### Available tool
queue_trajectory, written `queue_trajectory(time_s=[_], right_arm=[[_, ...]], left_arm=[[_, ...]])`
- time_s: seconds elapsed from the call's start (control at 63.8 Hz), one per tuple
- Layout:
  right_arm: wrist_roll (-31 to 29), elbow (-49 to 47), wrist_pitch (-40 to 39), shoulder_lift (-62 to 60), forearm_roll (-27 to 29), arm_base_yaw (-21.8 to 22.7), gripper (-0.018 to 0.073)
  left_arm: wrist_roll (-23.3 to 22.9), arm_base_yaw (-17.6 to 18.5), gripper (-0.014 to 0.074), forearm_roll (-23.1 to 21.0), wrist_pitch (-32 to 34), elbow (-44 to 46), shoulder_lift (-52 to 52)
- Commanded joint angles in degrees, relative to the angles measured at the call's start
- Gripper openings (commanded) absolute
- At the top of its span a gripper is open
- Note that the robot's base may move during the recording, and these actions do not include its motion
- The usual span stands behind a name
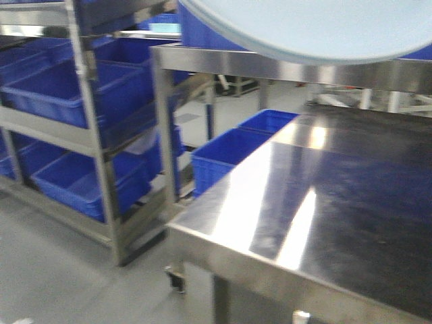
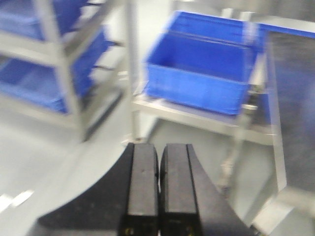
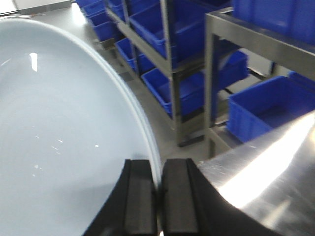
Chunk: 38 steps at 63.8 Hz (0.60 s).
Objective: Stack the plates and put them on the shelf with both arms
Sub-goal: 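Drive the base to the blue bin shelf holding the plates aloft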
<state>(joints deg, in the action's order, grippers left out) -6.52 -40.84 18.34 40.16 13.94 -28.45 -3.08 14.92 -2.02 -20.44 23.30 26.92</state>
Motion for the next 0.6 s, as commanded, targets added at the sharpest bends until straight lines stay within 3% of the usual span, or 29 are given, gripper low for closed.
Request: queue_trajectory(time_s=[0.0, 0.58], right_arm=[[-0.2, -1.8, -6.2, -0.3, 0.4, 0.1, 0.0057], [-0.2, -1.8, -6.2, -0.3, 0.4, 0.1, 0.0057]], left_arm=[[-0.5, -0.2, 0.0084, -0.3, 4.6, 1.6, 0.3], [-0.5, -0.2, 0.0084, -0.3, 4.6, 1.6, 0.3]])
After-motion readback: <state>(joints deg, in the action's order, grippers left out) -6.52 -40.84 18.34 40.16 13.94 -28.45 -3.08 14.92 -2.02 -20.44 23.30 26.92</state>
